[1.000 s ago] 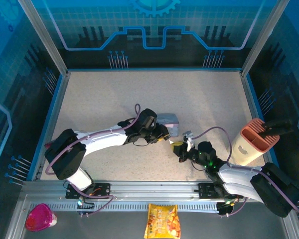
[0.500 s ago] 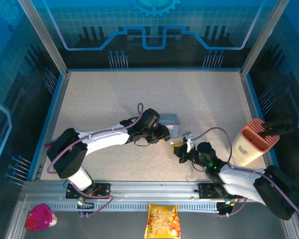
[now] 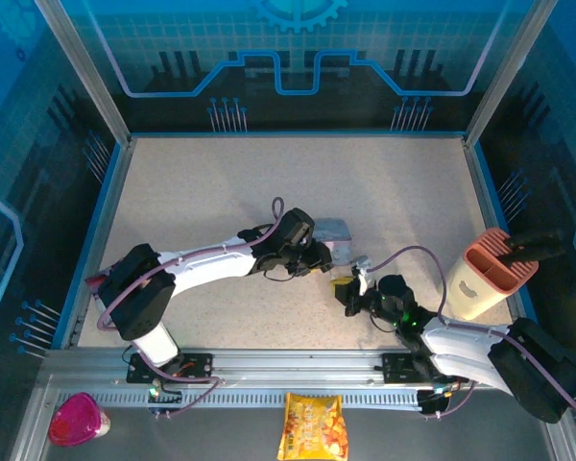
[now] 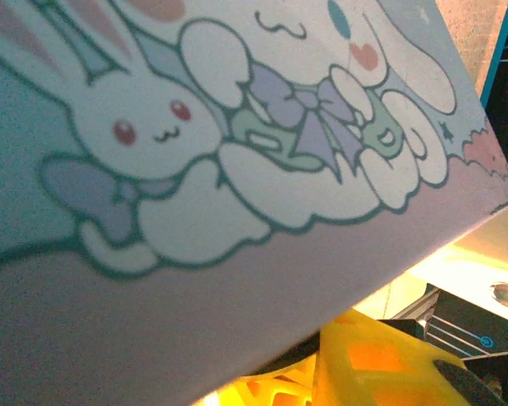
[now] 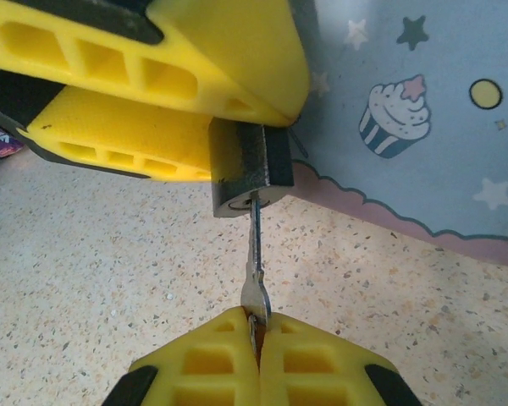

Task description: Unlock the padlock with the key

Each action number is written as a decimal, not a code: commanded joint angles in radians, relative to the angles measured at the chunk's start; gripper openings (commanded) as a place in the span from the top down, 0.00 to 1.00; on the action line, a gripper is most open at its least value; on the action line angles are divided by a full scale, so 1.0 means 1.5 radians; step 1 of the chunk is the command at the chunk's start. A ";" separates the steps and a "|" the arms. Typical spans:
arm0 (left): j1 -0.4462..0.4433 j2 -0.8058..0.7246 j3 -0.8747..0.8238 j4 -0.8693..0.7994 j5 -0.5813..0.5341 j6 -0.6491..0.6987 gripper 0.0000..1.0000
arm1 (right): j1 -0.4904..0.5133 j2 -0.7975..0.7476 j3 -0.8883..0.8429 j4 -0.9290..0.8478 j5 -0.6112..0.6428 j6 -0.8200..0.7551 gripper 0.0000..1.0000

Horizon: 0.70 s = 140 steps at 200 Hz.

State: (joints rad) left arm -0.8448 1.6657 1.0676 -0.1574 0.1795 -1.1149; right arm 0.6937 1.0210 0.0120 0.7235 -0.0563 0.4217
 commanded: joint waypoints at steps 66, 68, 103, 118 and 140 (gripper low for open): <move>-0.063 0.015 0.028 -0.134 0.091 0.080 0.97 | -0.003 -0.035 0.035 0.101 0.075 0.017 1.00; -0.063 0.015 0.028 -0.135 0.090 0.082 0.97 | -0.002 -0.037 0.035 0.099 0.075 0.017 1.00; -0.063 0.024 0.030 -0.144 0.083 0.090 0.97 | -0.003 -0.038 0.036 0.097 0.068 0.020 1.00; -0.065 0.029 0.034 -0.150 0.079 0.094 0.97 | -0.002 -0.033 0.032 0.106 0.070 0.023 1.00; -0.066 0.035 0.042 -0.167 0.069 0.104 0.97 | -0.003 -0.030 0.032 0.109 0.071 0.025 1.00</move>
State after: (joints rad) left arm -0.8627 1.6878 1.1248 -0.2428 0.1444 -1.0210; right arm 0.7006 0.9932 0.0120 0.6922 -0.0631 0.4397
